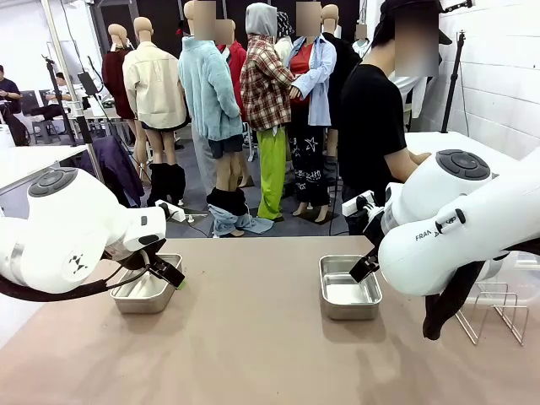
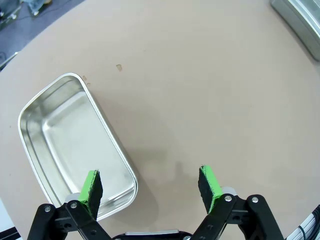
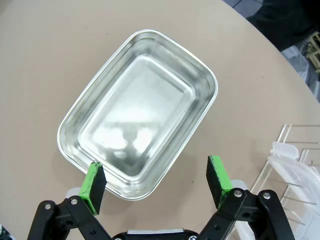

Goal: Place the bread in airtight containers.
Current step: Lift both Airtight Container.

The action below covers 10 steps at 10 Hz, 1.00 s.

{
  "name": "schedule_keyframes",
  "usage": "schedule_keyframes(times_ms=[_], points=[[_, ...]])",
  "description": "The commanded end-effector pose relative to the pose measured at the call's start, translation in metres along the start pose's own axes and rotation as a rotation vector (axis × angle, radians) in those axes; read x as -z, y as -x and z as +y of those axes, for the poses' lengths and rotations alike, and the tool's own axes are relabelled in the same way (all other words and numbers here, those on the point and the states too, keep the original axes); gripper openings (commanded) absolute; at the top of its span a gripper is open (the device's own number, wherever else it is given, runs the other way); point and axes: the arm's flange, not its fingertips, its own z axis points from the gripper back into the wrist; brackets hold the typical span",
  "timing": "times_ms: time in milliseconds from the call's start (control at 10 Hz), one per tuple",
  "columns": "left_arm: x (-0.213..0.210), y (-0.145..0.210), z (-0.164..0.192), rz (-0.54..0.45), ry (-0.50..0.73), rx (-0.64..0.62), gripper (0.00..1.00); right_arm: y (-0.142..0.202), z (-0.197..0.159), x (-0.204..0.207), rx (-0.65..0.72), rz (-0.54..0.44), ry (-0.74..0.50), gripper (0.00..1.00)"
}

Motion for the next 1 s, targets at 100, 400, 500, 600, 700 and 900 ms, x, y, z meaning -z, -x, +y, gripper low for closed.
schedule_keyframes(times_ms=[100, 400, 500, 600, 700, 900], points=[[-0.054, -0.015, 0.029, -0.151, -0.100, 0.004, 1.00, -0.007, -0.024, -0.047, 0.006, -0.097, 0.133, 1.00], [-0.111, -0.015, 0.097, -0.157, -0.226, -0.020, 1.00, 0.012, -0.098, -0.118, 0.164, -0.183, 0.315, 1.00], [-0.115, -0.009, 0.125, -0.110, -0.233, -0.017, 1.00, 0.030, -0.133, -0.130, 0.262, -0.172, 0.353, 1.00], [-0.112, 0.002, 0.155, -0.045, -0.213, -0.047, 1.00, 0.054, -0.169, -0.138, 0.348, -0.152, 0.381, 1.00], [-0.106, 0.010, 0.171, -0.008, -0.192, -0.062, 1.00, 0.073, -0.191, -0.143, 0.421, -0.133, 0.394, 1.00], [-0.091, 0.027, 0.200, 0.024, -0.194, -0.100, 1.00, 0.108, -0.218, -0.147, 0.538, -0.125, 0.406, 1.00]])
